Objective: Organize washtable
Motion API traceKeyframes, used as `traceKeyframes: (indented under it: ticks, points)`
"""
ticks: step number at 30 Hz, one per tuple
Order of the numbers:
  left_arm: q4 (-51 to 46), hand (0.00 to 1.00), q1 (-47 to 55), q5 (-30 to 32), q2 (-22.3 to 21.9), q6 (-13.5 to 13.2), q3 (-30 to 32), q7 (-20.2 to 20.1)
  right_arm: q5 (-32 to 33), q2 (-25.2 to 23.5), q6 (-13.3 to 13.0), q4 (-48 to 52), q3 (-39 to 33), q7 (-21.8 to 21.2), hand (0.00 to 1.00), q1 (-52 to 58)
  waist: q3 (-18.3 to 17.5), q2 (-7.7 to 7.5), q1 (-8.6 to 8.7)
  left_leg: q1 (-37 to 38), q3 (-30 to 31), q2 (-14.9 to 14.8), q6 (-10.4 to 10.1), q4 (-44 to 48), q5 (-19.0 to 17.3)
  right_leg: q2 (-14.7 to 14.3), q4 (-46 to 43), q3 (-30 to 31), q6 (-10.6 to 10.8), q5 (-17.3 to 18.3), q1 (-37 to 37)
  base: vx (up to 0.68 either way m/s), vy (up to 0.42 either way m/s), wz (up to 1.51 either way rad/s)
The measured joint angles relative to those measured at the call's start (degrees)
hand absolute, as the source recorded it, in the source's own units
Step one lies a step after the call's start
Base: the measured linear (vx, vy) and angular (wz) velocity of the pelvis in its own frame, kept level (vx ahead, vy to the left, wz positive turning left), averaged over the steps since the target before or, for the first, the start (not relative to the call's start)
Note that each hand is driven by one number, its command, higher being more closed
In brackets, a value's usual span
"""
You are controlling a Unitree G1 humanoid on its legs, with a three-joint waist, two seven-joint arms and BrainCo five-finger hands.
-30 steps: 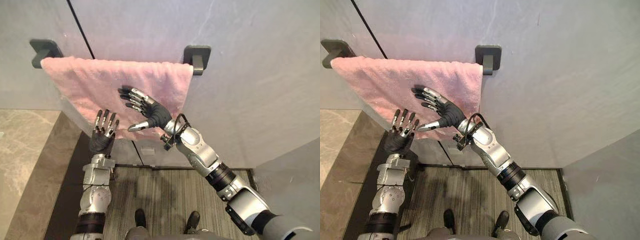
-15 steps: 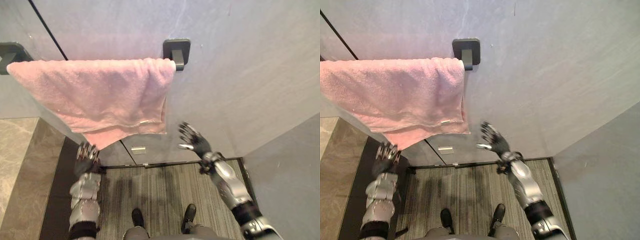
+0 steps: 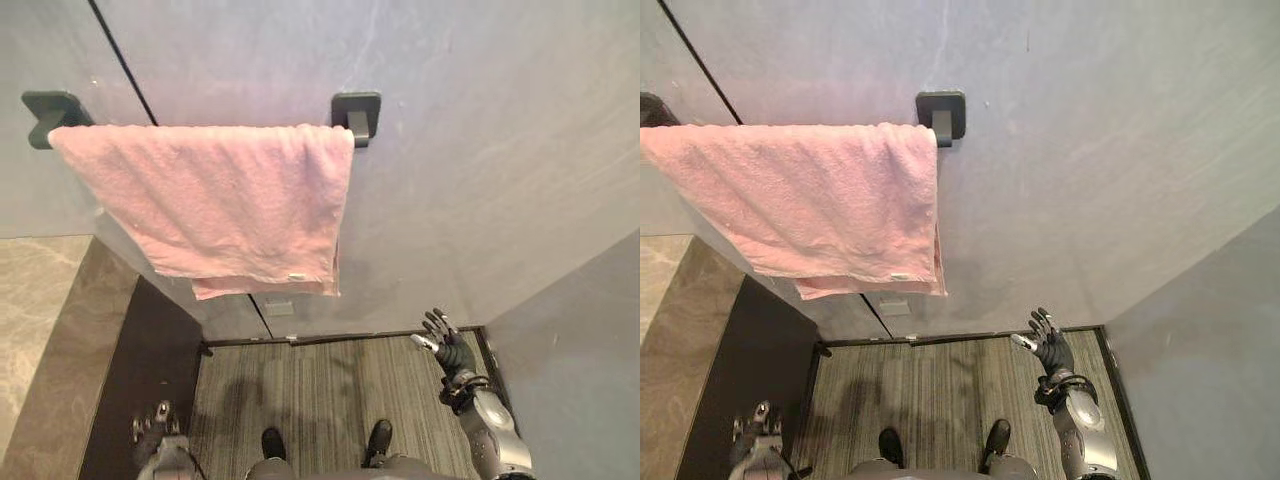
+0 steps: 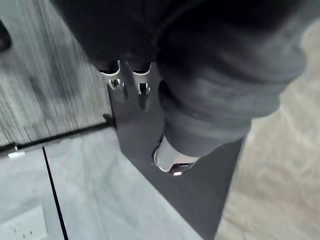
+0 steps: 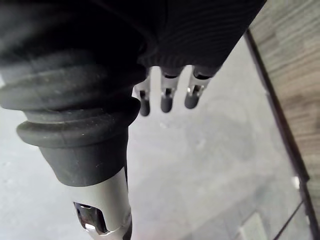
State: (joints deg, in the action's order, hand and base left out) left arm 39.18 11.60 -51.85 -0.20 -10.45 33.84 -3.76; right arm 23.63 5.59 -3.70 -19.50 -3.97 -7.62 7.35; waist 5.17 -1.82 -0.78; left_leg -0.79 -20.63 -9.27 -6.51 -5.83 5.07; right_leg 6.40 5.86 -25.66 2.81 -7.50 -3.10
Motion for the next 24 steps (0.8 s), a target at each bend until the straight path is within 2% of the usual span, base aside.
traceKeyframes:
  ticks: [3, 6, 8, 10, 11, 14, 16, 18, 19, 20, 21, 23, 24]
  points:
    - [-0.2, 0.0, 2.7, 2.2, -0.7, 0.1, -4.4, 0.4, 0.0, -1.0, -0.1, -0.1, -0.6, 0.6, 0.0, -0.5, -0.1, -0.12, -0.16, -0.2, 0.8, 0.4, 0.0, 0.0, 0.0, 0.5, 0.0, -0.9, 0.2, 0.1, 0.4, 0.06, 0.023, 0.18]
    - [-3.7, 0.0, 4.9, 7.0, -0.7, 0.4, -13.7, 0.4, 0.4, -2.2, -0.3, -0.1, -0.7, 1.7, 0.0, -0.2, -0.1, -0.17, -0.13, -0.1, 1.7, 0.8, 0.2, 0.0, 0.0, 0.9, -0.1, -1.4, 0.4, 0.2, 1.1, 0.05, 0.028, 0.17]
    - [-8.7, 0.0, 5.9, 12.3, -0.7, 1.0, -21.5, 0.0, 0.6, -3.9, -1.1, -0.1, -0.6, 1.9, 0.0, 0.5, -0.2, -0.14, -0.12, 0.0, 1.7, 1.2, 0.4, 0.0, 0.2, 1.2, -0.2, -1.2, 0.5, 0.1, 1.1, 0.05, 0.019, 0.0]
    - [-11.5, 0.0, 5.7, 15.4, -0.9, 1.3, -24.9, -0.8, 0.7, -4.8, -1.5, -0.1, -0.1, 1.9, 0.0, 1.5, -0.4, 0.17, 0.1, 0.4, 1.5, 1.4, 0.6, 0.1, 0.0, 1.4, -0.2, -0.9, 0.5, 0.0, 1.4, 0.05, 0.024, -0.09]
    - [-12.9, 0.0, 5.5, 17.9, -1.1, 1.3, -25.9, -1.3, 0.6, -5.3, -1.6, -0.1, 0.2, 1.9, 0.0, 2.1, -0.5, 0.34, 0.17, 1.1, 0.9, 1.4, 0.6, 0.2, -0.3, 1.5, -0.2, -0.5, 0.7, -0.1, 1.7, 0.05, 0.024, -0.18]
    - [-13.4, 0.0, 4.5, 20.1, -1.0, 1.2, -27.0, -1.0, 0.4, -5.3, -1.6, -0.1, 1.5, 2.0, 0.0, 3.2, -0.5, 0.82, 0.2, 1.7, -0.8, 1.4, 0.7, 0.3, -0.6, 1.6, -0.5, 1.5, 0.8, -0.6, 1.0, 0.02, 0.012, -0.38]
    - [-13.4, 0.0, 2.9, 20.4, -0.6, 1.3, -28.6, 0.3, 0.5, -5.5, -1.6, -0.1, 2.8, 2.5, 0.0, 2.8, -0.4, 0.96, 0.22, 0.1, -2.9, 1.2, 0.8, 0.4, -0.6, 2.0, -4.1, 5.2, 0.8, -0.7, -3.3, -0.05, 0.019, -0.53]
    - [-14.0, 0.0, 1.3, 20.7, -0.3, 1.2, -29.7, 0.9, 0.6, -5.6, -1.6, 0.0, 4.0, 2.8, 0.0, 2.8, -0.2, 1.33, 0.3, -1.0, -3.9, -0.3, 1.7, 1.8, -0.8, 1.8, -5.9, 8.0, 2.3, -0.7, -4.5, -0.06, 0.016, -0.16]
    - [-14.6, 0.0, 0.7, 21.1, -0.4, 1.0, -29.8, 1.4, 0.7, -5.4, -1.5, 0.1, 5.3, 2.8, 0.0, 2.8, 0.0, 1.35, 0.45, -1.0, -3.6, -1.0, 1.7, 2.7, -0.8, 3.0, -15.0, 8.7, 0.5, 5.9, -5.4, 0.03, -0.008, 0.15]
    - [-14.9, 0.0, 0.7, 21.1, -0.3, 1.0, -29.8, 1.5, 0.7, -5.4, -1.6, 0.1, 6.2, 2.7, 0.0, 2.8, 0.1, 1.42, 0.39, -0.7, -2.9, -1.3, 1.7, 3.2, -0.8, 3.9, -19.6, 8.7, 0.1, 9.1, -5.3, 0.05, -0.081, 0.35]
    - [-15.8, 0.0, 1.0, 21.1, 0.2, 0.9, -29.9, 1.5, 0.6, -5.6, -1.6, 0.1, 8.2, 2.6, 0.0, 2.2, -0.1, 0.18, 0.01, -0.9, -1.8, -1.5, 1.6, 4.7, -0.8, 5.2, -25.3, 10.1, 1.9, 13.2, -4.7, 0.01, -0.203, 0.59]
    - [-16.8, 0.0, 0.8, 21.1, 1.4, 0.6, -29.7, 1.6, 0.4, -5.2, -1.9, 0.3, 11.8, 2.2, 0.0, -0.4, -0.4, -1.84, -0.3, -3.7, 1.8, -1.4, 1.4, 8.2, -0.9, 5.2, -26.3, 12.4, 4.2, 16.9, -3.9, -0.07, -0.238, 0.72]
    - [-17.0, 0.0, 1.1, 21.1, 1.1, 0.4, -29.8, 1.7, 0.4, -4.6, -2.2, 0.4, 13.5, 2.0, 0.0, -1.6, -0.4, -1.12, -0.63, -5.0, 2.7, -2.1, 1.4, 8.9, -0.9, 3.9, -22.5, 12.2, 4.3, 17.7, -2.4, -0.09, -0.159, 0.46]
